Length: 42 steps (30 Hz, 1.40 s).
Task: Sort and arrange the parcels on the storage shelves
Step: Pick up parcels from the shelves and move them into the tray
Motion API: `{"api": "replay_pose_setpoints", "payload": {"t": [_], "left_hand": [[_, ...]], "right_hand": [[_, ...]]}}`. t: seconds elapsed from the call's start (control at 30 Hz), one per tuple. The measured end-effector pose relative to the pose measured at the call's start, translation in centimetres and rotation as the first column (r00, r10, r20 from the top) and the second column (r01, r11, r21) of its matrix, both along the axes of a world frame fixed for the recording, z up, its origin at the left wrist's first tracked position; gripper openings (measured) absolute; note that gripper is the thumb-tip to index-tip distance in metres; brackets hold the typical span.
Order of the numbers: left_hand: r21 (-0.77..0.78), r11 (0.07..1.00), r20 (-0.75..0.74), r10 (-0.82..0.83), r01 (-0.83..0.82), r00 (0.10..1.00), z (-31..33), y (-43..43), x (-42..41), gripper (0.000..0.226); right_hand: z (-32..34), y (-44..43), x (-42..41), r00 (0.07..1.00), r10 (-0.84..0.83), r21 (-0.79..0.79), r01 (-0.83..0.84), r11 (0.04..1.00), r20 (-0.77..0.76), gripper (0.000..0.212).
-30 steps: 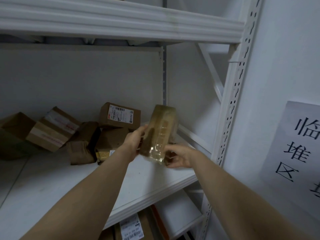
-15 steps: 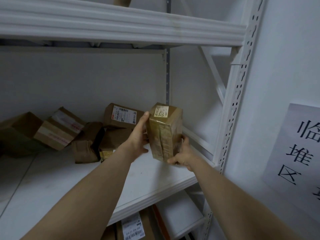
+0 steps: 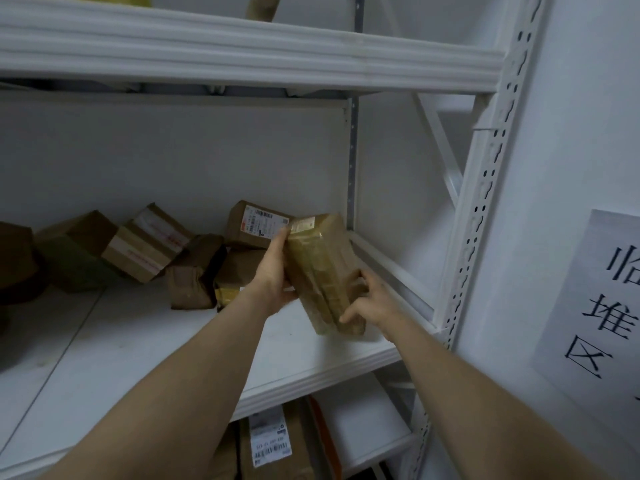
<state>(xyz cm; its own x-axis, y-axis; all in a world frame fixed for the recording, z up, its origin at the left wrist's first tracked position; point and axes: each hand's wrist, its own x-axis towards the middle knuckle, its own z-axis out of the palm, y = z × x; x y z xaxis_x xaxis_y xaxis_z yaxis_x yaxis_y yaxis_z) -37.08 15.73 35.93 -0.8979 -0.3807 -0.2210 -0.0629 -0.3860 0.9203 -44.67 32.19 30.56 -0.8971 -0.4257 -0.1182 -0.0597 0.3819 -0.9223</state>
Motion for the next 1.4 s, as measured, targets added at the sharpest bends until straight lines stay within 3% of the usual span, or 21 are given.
{"api": "replay_pose_setpoints", "payload": {"t": [0.07,0.13,0.2,0.27,0.37,0.47,0.63,0.8,0.9,1.23,1.4], "left_hand": [[-0.019,1.0,0.001,-0.009,0.009,1.0,-0.3,-0.1,0.0,0.068],[-0.107,0.994,0.045,-0.008,0.013,0.999,-0.8,0.1,0.1,0.061],[-0.189,0.981,0.127,-0.01,0.034,0.992,-1.4,0.5,0.4,0.053],[-0.258,0.961,0.212,-0.044,0.1,0.976,-1.9,0.9,0.9,0.06],[-0.28,0.94,0.286,-0.112,0.195,0.952,-2.7,1.2,1.4,0.087],[-0.253,0.949,0.255,-0.121,0.188,0.959,-3.3,1.3,1.2,0.1],[-0.269,0.952,0.256,-0.078,0.149,0.964,-3.3,1.5,0.6,0.088],[-0.307,0.942,0.302,-0.035,0.132,0.953,-3.2,2.0,0.6,0.069],[-0.331,0.929,0.356,-0.039,0.165,0.934,-3.3,2.0,0.5,0.08],[-0.35,0.911,0.369,-0.079,0.217,0.926,-3.8,4.6,1.2,0.082],[-0.324,0.912,0.396,-0.11,0.251,0.912,-5.5,8.1,2.2,0.061]], "right_hand": [[0.2,0.0,0.6,0.998,0.041,-0.074,-0.038,0.997,0.052,0.098],[0.1,-0.2,1.0,0.989,0.049,-0.169,-0.026,0.985,0.137,0.076],[0.0,-0.3,1.2,0.962,0.026,-0.273,0.051,0.961,0.272,0.054],[-0.1,-0.3,1.2,0.923,0.015,-0.338,0.126,0.933,0.384,0.042],[-0.4,0.0,1.0,0.907,0.041,-0.361,0.126,0.924,0.42,0.043],[-0.9,0.1,0.9,0.899,0.061,-0.358,0.109,0.927,0.433,0.045],[-1.3,0.1,0.6,0.903,0.092,-0.299,0.042,0.953,0.419,0.052],[-1.7,-0.5,-0.3,0.923,-0.019,-0.251,0.124,0.96,0.384,0.059],[-2.4,-0.5,-1.1,0.923,-0.087,-0.229,0.183,0.956,0.375,0.066],[-4.2,1.3,0.0,0.902,-0.102,-0.331,0.256,0.908,0.419,0.056],[-5.6,4.8,2.5,0.887,-0.087,-0.387,0.283,0.878,0.453,0.035]]}}
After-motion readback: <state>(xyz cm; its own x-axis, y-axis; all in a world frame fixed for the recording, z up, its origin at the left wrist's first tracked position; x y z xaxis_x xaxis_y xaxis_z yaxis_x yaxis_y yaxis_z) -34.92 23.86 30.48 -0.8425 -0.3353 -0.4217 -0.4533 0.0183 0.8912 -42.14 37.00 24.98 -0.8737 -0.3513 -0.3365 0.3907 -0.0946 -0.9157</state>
